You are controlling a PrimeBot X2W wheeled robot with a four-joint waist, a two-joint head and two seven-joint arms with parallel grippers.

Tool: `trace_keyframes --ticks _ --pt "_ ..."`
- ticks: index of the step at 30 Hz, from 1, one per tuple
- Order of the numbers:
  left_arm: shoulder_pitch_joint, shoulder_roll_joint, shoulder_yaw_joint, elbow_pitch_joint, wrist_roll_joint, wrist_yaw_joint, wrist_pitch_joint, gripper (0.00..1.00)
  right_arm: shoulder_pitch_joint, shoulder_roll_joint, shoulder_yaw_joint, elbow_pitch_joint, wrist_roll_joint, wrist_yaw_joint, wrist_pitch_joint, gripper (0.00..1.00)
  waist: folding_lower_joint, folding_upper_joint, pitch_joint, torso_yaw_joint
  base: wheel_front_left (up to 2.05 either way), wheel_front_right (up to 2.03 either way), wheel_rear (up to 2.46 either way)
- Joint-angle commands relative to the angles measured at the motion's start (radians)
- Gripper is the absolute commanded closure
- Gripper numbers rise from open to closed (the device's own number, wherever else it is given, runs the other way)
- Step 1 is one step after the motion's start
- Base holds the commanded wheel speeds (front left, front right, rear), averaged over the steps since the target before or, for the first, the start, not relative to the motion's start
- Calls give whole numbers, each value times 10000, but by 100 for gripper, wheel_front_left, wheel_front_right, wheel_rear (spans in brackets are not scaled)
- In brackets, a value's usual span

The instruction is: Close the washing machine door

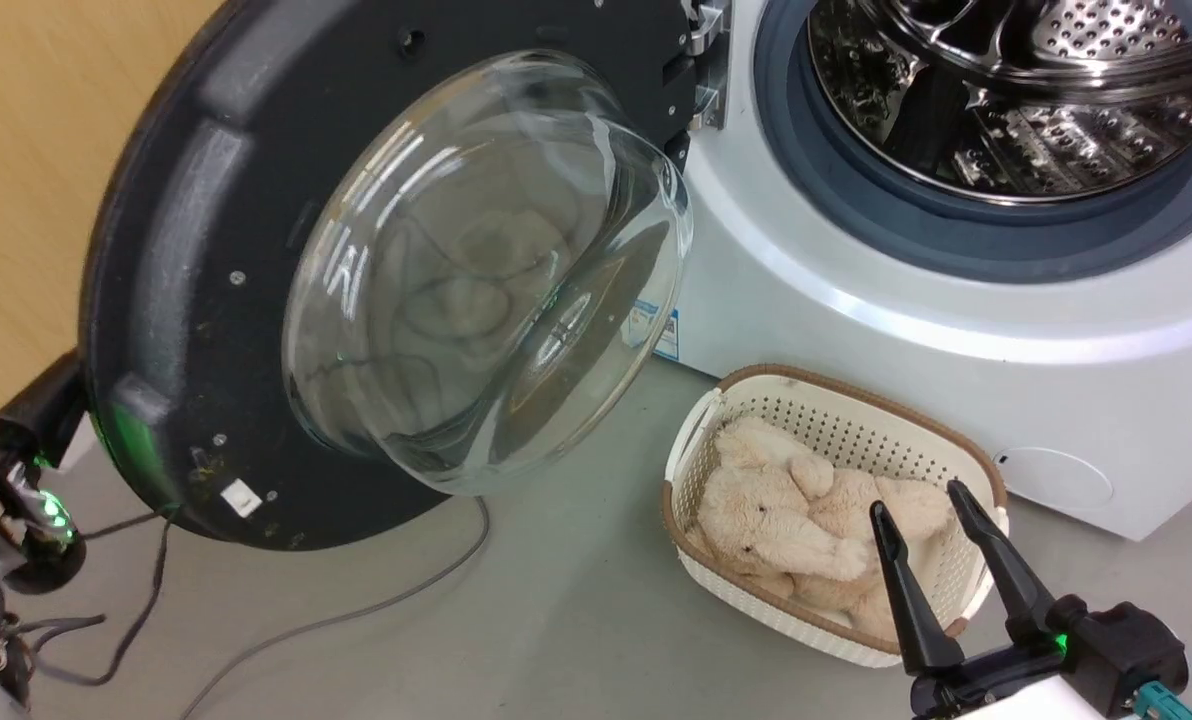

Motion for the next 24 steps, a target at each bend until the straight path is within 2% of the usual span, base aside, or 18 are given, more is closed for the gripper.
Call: trace_keyframes --ticks 1,11,19,24 --pt "187 -33 18 -91 -119 21 245 100 -111 55 3 -4 80 8 -46 0 -1 0 -45 -10 0 0 0" --pt "1487 -447 -621 -1866 -530 549 2288 100 81 333 -93 84 114 8 -46 0 -1 0 -540 -151 0 0 0" --pt "2878 -1292 -1440 -4032 -527 1015 3218 100 219 470 -280 106 73 8 -46 0 -1 0 -804 -667 0 0 0" --pt "3731 -1924 -2087 -5301 -527 1275 3682 100 258 472 -273 122 35 8 -46 0 -1 0 -835 -1269 0 0 0"
